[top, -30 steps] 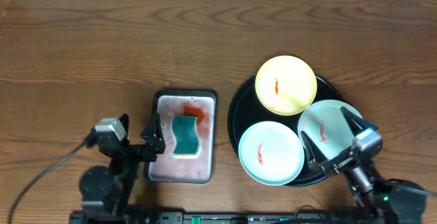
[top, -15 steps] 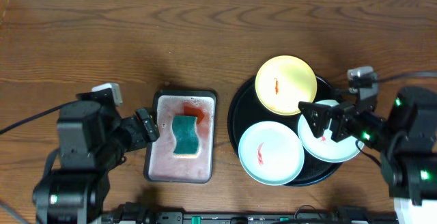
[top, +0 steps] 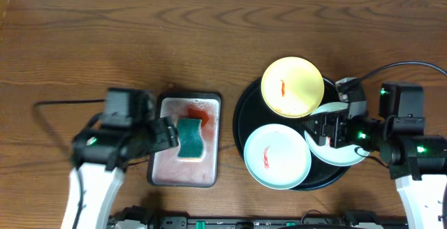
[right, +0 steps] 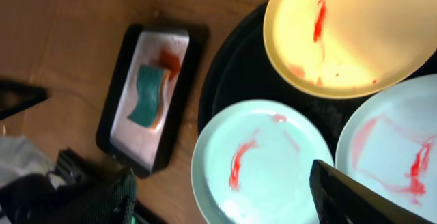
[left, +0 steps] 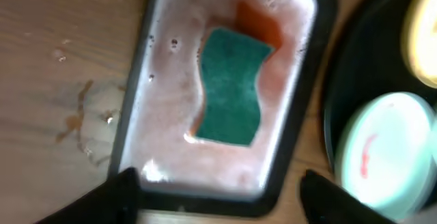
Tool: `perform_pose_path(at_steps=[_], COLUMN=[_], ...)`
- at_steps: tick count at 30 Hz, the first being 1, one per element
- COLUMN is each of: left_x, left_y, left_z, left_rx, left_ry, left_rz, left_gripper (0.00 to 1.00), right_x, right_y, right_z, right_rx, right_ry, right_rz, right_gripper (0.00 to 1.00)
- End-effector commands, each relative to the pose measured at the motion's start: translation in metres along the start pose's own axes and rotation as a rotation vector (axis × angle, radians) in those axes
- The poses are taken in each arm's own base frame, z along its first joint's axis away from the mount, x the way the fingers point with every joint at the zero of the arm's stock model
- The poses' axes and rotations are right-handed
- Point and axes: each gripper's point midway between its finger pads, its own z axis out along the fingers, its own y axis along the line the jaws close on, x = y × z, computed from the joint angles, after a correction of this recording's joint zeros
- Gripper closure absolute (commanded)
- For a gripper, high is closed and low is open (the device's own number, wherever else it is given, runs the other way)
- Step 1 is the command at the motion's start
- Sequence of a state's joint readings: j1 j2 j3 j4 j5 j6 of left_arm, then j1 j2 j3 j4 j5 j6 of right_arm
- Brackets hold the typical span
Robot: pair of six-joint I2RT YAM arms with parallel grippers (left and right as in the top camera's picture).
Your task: Clean dirty plates on tray and stack at the side
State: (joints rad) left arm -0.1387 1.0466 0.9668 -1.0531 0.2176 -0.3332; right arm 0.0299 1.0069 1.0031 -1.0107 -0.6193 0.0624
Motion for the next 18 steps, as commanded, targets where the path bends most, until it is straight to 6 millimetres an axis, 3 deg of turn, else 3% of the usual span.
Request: perform_pose_path(at_steps=[1, 4, 9, 12, 15, 18], left_x=[0.013, 0.012, 0.005, 0.008, 0.021, 0.031], left_y=[0.0, -0.007, 0.009, 0.008, -0.009, -0.01], left_z=[0.043, 0.077, 0.114, 0.142, 0.175, 0.186], left_rx=[-0.066, -0.139, -0.35, -0.35, -0.248, -0.226], left_ry=[0.081, 0.097, 0.077, 0.117, 0.221, 0.275], left_rz=[0.013, 0.078, 0.076, 0.041, 0.066, 0.053], left_gripper=[0.34, 0.39, 0.41, 0.54, 0.73, 0.92], right_x=[0.003, 0.006, 0.007, 0.008, 0.008, 0.01], right_y=[0.006, 0.01, 0.015, 0.014, 0.014, 0.014], right_z=[0.002, 0.006, 0.009, 0.009, 0.009, 0.008], right_rx=[0.025, 0.037, 0.036, 0.036, 0.036, 0.038], right_ry=[0.022, 0.038, 0.042, 0.045, 0.045, 0.052], right_rz=[-0.071, -0.11, -0.125, -0.114, -0.103, -0.094], right_gripper=[0.25, 0.28, 0.29, 0.31, 0.31, 0.31])
